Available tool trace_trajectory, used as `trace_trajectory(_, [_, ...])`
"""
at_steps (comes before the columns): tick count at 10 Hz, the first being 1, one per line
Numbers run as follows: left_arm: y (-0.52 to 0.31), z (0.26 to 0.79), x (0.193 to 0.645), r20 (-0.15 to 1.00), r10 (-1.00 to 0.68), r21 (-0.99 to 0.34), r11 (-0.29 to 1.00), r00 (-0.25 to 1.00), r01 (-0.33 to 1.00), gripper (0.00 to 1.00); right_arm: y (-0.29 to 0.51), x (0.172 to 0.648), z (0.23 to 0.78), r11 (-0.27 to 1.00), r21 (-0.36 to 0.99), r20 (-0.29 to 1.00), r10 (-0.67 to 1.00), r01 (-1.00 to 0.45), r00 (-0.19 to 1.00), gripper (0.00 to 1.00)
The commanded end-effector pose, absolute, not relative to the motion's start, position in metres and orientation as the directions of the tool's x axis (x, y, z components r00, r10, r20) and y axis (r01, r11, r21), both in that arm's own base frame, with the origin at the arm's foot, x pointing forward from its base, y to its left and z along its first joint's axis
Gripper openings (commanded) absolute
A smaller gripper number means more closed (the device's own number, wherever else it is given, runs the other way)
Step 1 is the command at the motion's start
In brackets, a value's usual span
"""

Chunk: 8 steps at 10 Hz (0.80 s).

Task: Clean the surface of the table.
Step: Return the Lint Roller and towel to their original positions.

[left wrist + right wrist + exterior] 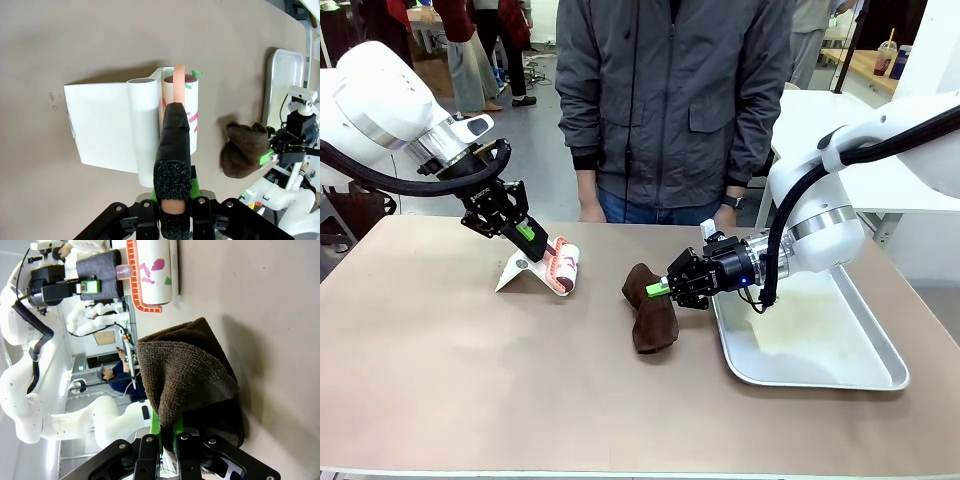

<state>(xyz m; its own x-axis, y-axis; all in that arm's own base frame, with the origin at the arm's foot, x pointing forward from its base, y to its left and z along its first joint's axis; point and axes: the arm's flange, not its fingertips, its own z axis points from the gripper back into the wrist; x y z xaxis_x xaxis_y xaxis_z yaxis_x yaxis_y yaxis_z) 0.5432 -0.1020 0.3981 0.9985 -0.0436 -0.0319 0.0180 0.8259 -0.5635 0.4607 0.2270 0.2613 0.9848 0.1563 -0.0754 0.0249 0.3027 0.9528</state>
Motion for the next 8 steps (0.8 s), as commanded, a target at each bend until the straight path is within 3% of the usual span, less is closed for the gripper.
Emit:
trace_trajectory(1, [-0.1, 0.397, 0.543, -0.028, -0.047, -0.571, 0.821, 0.999, 0.022, 0.22, 0.228, 0.458, 0.265, 0.302, 0.953, -0.067, 0.159, 0.016, 0.985, 0.11])
trace_trajectory(4, [-0.1, 0.397, 0.543, -0.028, -0.047, -0.571, 0.821, 0.999, 0.022, 0.22, 0.227, 0.461, 0.261, 0.303, 0.953, -0.075, 0.156, 0.025, 0.985, 0.11])
trace_trajectory(8, [-0.1, 0.397, 0.543, -0.028, -0.047, -0.571, 0.821, 0.999, 0.022, 0.22, 0.259, 0.473, 0.28, 0.466, 0.865, -0.175, -0.068, 0.186, 0.982, 0.11])
